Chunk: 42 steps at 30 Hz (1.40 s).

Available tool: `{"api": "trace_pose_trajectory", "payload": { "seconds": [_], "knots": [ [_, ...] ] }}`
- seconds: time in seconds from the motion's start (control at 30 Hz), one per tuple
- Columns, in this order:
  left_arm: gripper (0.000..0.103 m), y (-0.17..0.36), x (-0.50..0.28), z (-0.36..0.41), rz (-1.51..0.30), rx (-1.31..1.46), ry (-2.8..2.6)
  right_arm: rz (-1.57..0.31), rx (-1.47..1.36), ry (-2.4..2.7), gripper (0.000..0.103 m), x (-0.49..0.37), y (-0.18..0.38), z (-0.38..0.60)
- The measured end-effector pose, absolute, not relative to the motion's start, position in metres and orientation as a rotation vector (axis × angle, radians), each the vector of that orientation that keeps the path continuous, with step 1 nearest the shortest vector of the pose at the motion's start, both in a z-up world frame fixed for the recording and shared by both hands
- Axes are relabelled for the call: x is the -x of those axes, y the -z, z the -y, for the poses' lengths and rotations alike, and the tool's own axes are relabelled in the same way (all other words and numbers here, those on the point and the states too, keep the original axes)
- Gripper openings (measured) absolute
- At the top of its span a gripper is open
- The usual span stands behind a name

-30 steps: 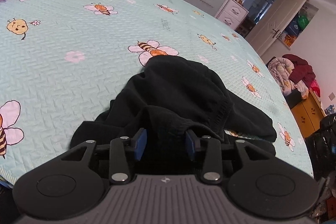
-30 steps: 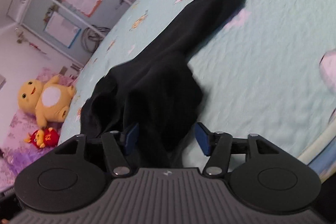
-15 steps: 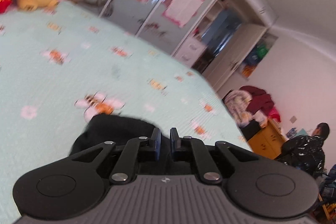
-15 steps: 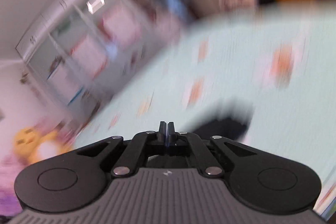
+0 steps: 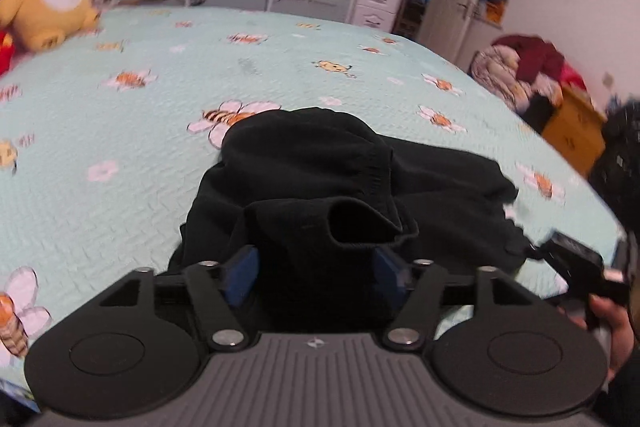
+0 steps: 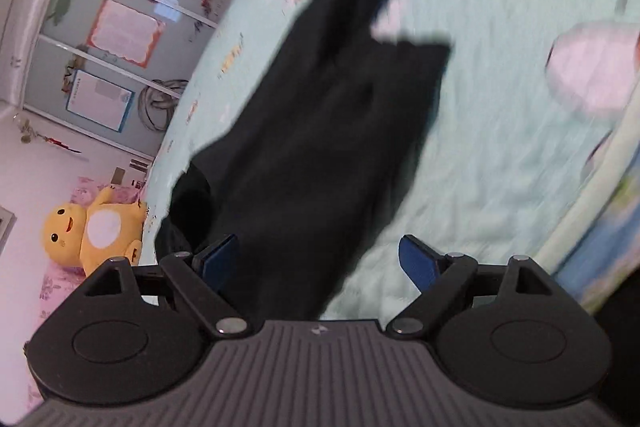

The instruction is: Fold clothes

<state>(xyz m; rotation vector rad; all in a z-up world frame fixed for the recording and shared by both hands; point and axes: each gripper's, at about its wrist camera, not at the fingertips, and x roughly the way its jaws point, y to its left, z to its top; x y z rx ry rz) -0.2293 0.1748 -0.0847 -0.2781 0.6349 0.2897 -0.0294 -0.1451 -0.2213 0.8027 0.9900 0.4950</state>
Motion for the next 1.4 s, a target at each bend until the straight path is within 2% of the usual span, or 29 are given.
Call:
{"api": "trace_pose_trajectory", "payload": {
  "seconds": [0.17, 0.2, 0.23, 0.27, 0.3, 0.33, 0.4, 0.53, 0.63, 0.73, 0.8, 0.87, 0.97, 1.03, 1.1, 1.17, 1.4],
  "knots": [
    [0.078, 0.105, 0.199, -0.172, -0.688, 0.241, -0.299, -0.937, -0.826, -0.51, 0.086, 0.019, 0.222, 0.133],
    [0.076, 0.11, 0.191, -0.172, -0.695, 0.235, -0.301, -0.935, -0.843, -0.513, 0.075, 0.013, 0.223, 0.135],
    [0.069, 0.112, 0.182, -0.172, -0.7, 0.226, -0.301, -0.944, -0.848, -0.51, 0.066, 0.004, 0.224, 0.137],
    [0.06, 0.111, 0.174, -0.171, -0.702, 0.214, -0.298, -0.957, -0.849, -0.505, 0.037, -0.005, 0.226, 0.14],
    [0.045, 0.11, 0.166, -0.169, -0.705, 0.201, -0.294, -0.966, -0.85, -0.499, 0.007, -0.013, 0.228, 0.143],
    [0.034, 0.105, 0.161, -0.169, -0.696, 0.195, -0.29, -0.957, -0.858, -0.491, 0.003, -0.017, 0.225, 0.148],
    [0.023, 0.084, 0.158, -0.169, -0.649, 0.202, -0.281, -0.904, -0.879, -0.475, 0.0, -0.022, 0.214, 0.163],
    [0.022, 0.03, 0.171, -0.176, -0.497, 0.259, -0.261, -0.681, -0.852, -0.439, 0.0, -0.027, 0.161, 0.21],
    [0.023, 0.016, 0.19, -0.18, -0.459, 0.268, -0.233, -0.549, -0.784, -0.376, 0.0, -0.028, 0.127, 0.241],
    [0.026, 0.042, 0.205, -0.177, -0.553, 0.299, -0.171, -0.595, -0.757, -0.298, 0.008, -0.028, 0.126, 0.263],
    [0.031, 0.069, 0.212, -0.166, -0.632, 0.304, -0.143, -0.633, -0.735, -0.227, 0.024, -0.019, 0.134, 0.27],
    [0.034, 0.092, 0.215, -0.154, -0.687, 0.296, -0.137, -0.605, -0.701, -0.12, 0.034, 0.0, 0.139, 0.274],
    [0.041, 0.105, 0.212, -0.142, -0.713, 0.267, -0.124, -0.554, -0.681, -0.112, 0.036, 0.021, 0.137, 0.267],
    [0.053, 0.103, 0.207, -0.134, -0.701, 0.237, -0.114, -0.543, -0.628, -0.201, 0.038, 0.029, 0.128, 0.245],
    [0.058, 0.1, 0.204, -0.127, -0.682, 0.2, -0.119, -0.549, -0.571, -0.332, 0.047, 0.035, 0.118, 0.216],
    [0.059, 0.103, 0.202, -0.122, -0.678, 0.175, -0.121, -0.584, -0.552, -0.479, 0.054, 0.038, 0.109, 0.181],
    [0.061, 0.105, 0.205, -0.104, -0.679, 0.074, -0.148, -0.719, -0.486, -0.805, 0.056, 0.011, 0.097, 0.072]
  ]
}}
